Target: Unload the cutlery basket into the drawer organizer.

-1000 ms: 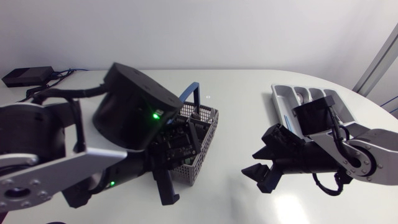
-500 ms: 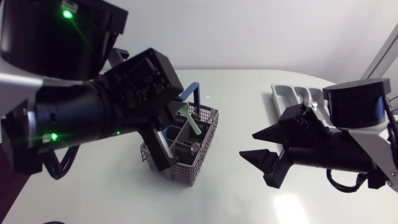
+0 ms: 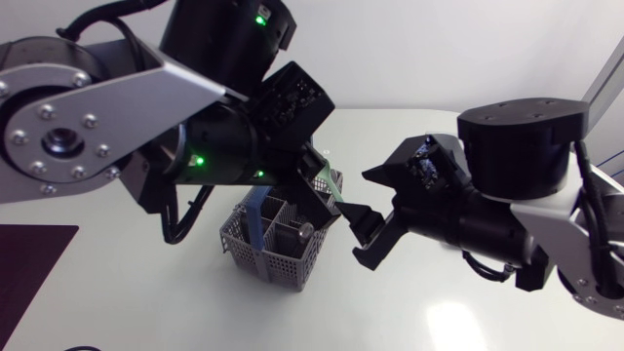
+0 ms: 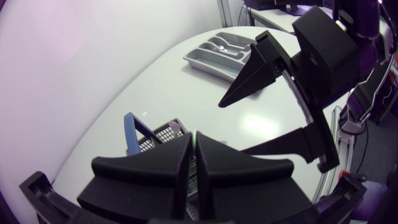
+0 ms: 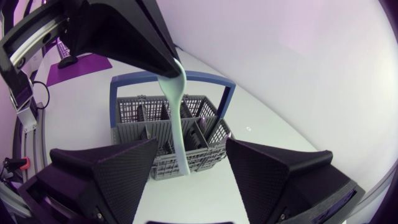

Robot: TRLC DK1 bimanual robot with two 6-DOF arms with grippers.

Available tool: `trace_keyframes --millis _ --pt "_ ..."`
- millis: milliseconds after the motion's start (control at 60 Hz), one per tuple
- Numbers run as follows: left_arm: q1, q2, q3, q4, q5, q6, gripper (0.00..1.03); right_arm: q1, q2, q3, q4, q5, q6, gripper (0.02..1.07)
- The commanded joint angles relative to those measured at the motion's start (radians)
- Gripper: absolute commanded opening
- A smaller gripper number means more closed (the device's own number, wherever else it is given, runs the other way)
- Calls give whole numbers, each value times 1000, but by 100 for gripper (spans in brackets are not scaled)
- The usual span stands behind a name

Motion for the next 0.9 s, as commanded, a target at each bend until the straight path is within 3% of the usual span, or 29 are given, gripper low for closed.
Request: trace_keyframes --millis 0,50,233,333,400,517,650,883 --pt "18 33 48 -4 27 -61 4 20 33 6 45 35 -15 81" --pt "33 50 65 -17 60 -91 4 28 44 0 85 63 -26 81" --pt "81 84 93 -37 168 -164 4 48 89 -41 229 136 -90 62" --pt "90 83 97 -38 192 -180 4 52 102 -66 282 148 -110 60" --pt "102 83 102 -38 209 -190 3 54 105 -75 298 150 -120 48" --pt "125 92 116 -49 260 -210 3 65 116 -78 309 164 -132 36" --pt "125 93 117 -54 263 -213 4 66 119 -78 308 162 -133 19" --pt "122 93 119 -61 280 -214 4 75 121 -70 275 145 -133 8"
